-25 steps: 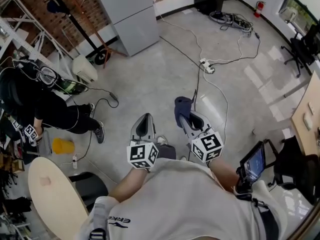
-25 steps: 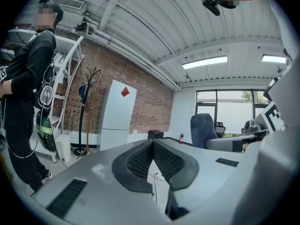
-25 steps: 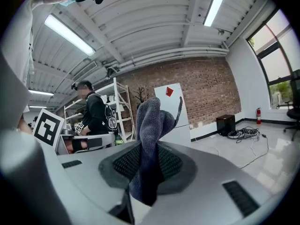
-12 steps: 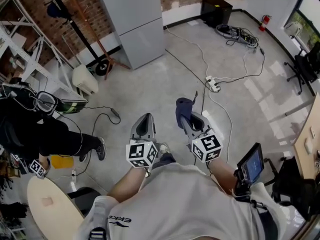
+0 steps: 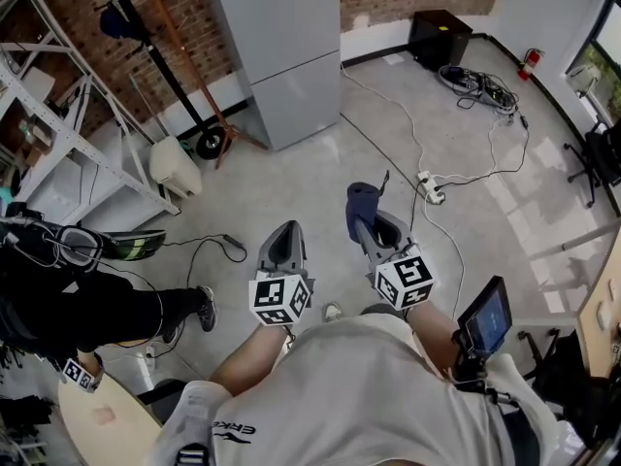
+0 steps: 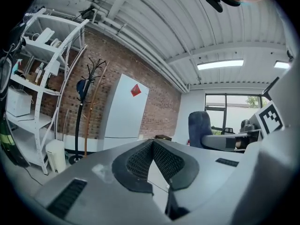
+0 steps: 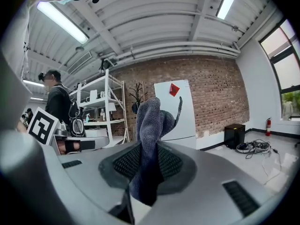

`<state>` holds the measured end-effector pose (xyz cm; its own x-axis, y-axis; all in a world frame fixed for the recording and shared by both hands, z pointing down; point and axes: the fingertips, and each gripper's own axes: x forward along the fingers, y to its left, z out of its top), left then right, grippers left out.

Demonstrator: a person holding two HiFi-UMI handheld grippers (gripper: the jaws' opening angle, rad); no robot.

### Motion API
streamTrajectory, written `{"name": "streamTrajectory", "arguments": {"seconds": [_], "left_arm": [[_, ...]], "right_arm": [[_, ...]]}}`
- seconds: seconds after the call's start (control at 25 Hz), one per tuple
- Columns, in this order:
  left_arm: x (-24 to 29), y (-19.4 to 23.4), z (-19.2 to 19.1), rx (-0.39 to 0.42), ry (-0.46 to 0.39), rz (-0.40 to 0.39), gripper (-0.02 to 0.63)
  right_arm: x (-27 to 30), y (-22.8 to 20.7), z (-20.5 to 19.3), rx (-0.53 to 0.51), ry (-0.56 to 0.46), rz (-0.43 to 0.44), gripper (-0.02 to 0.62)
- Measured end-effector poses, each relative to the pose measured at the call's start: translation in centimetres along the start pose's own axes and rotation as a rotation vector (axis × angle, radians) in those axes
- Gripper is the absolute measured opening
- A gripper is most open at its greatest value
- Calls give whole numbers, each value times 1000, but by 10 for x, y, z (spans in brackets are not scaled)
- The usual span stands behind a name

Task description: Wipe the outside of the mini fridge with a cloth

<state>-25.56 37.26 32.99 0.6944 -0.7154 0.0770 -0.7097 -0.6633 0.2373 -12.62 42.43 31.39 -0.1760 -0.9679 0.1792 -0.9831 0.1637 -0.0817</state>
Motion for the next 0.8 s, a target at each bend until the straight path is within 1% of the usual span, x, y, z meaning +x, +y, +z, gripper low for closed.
{"name": "streamTrajectory", "arguments": {"seconds": [0.28,0.48,0.64,0.8], "left_arm": [[44,28,17,0,-16,12,5],[85,45,21,11,-26,39,3],[133,55,28,26,-30,55,3],[194,64,41,35,-35,83,3]], "right_arm": [[60,-19,17,-10,-7,18,86],[107,-41,23,-17,-17,51,86],[148,-70,32,-21,-32,78,86],[194,-113,49,-24,-37,107,86]]}}
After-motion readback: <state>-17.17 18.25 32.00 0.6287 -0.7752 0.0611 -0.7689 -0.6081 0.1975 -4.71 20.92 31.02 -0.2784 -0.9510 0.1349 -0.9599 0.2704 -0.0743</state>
